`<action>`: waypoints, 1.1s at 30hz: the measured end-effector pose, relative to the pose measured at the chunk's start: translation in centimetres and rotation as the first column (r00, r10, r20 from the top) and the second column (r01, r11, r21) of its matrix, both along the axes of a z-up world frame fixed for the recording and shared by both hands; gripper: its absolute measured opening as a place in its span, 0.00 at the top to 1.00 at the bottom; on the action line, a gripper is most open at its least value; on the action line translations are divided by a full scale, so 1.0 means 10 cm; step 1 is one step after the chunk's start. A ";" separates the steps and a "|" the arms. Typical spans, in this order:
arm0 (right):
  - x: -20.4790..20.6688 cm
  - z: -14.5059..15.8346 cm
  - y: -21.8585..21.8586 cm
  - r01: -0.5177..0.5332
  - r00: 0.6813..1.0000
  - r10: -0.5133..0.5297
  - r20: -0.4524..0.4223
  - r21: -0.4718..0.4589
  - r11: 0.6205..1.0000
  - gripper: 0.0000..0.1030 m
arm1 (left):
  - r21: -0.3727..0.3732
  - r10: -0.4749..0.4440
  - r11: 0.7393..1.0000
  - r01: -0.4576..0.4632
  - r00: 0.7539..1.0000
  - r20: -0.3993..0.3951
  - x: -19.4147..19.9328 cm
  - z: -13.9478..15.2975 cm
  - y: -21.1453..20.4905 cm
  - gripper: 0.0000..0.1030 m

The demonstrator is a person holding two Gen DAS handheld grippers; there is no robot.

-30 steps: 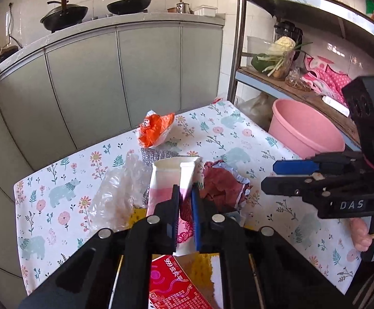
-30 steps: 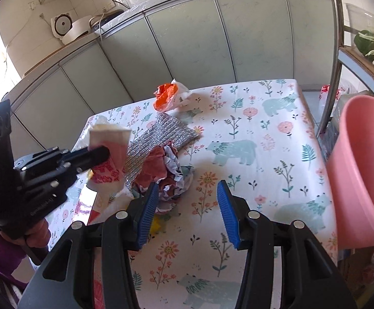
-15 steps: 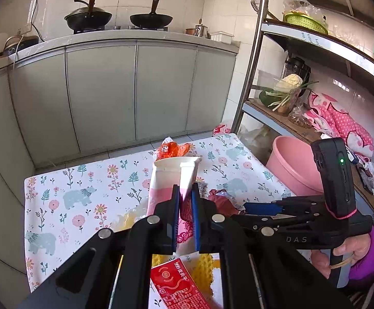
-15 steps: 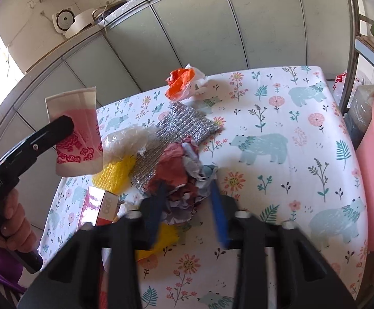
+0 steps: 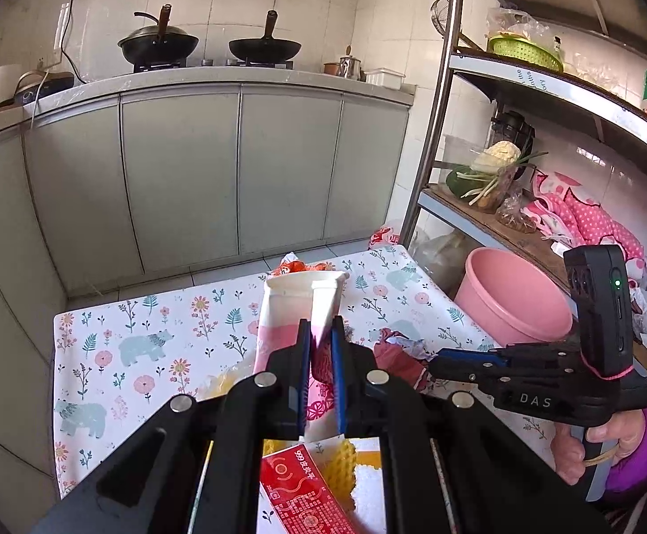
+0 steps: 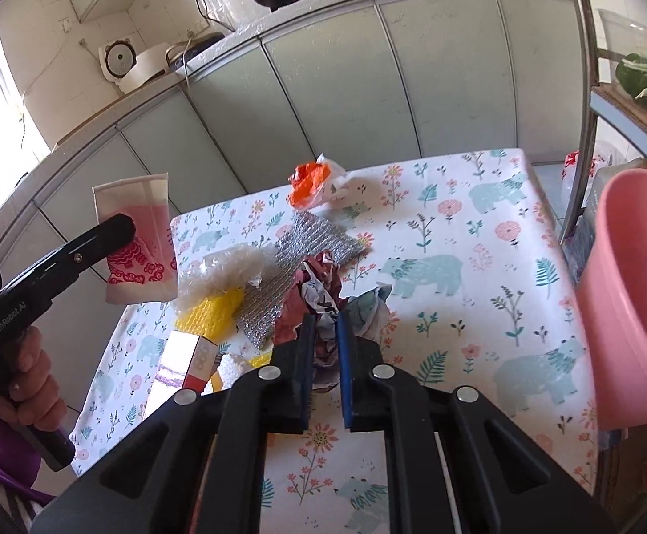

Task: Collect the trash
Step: 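Grasp the crumpled red wrapper with the right gripper while the left holds the cup, then drop the red wrapper into the pink bucket with the right gripper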

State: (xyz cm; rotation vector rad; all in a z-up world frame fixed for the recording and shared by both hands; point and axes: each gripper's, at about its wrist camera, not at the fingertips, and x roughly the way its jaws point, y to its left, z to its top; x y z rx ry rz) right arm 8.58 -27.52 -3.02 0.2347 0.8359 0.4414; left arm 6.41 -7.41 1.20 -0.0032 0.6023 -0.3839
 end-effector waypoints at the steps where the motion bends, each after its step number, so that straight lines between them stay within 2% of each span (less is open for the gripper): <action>1: -0.02 0.03 -0.02 0.007 1.000 -0.007 0.010 0.001 1.000 0.90 | -0.001 0.001 1.000 -0.001 1.000 0.004 -0.01 0.02 -0.01 0.92; 8: -0.24 0.30 -0.25 0.070 0.991 -0.069 0.114 -0.004 0.998 0.90 | -0.005 0.002 1.000 -0.002 1.000 0.015 -0.07 0.14 -0.13 0.92; 17: -0.53 0.58 -0.68 0.200 0.953 -0.190 0.236 -0.016 0.980 0.90 | -0.023 -0.049 0.998 0.051 0.997 0.064 -0.09 0.40 -0.59 0.92; 22: -0.67 0.66 -1.06 0.293 0.920 -0.281 0.272 -0.003 0.956 0.90 | -0.028 -0.115 0.993 0.118 0.990 0.083 -0.07 0.52 -0.97 0.92; 33: -0.90 0.70 -1.83 0.478 0.833 -0.459 0.309 0.017 0.878 0.90 | -0.016 -0.262 0.964 0.265 0.960 0.099 0.03 0.61 -1.95 0.92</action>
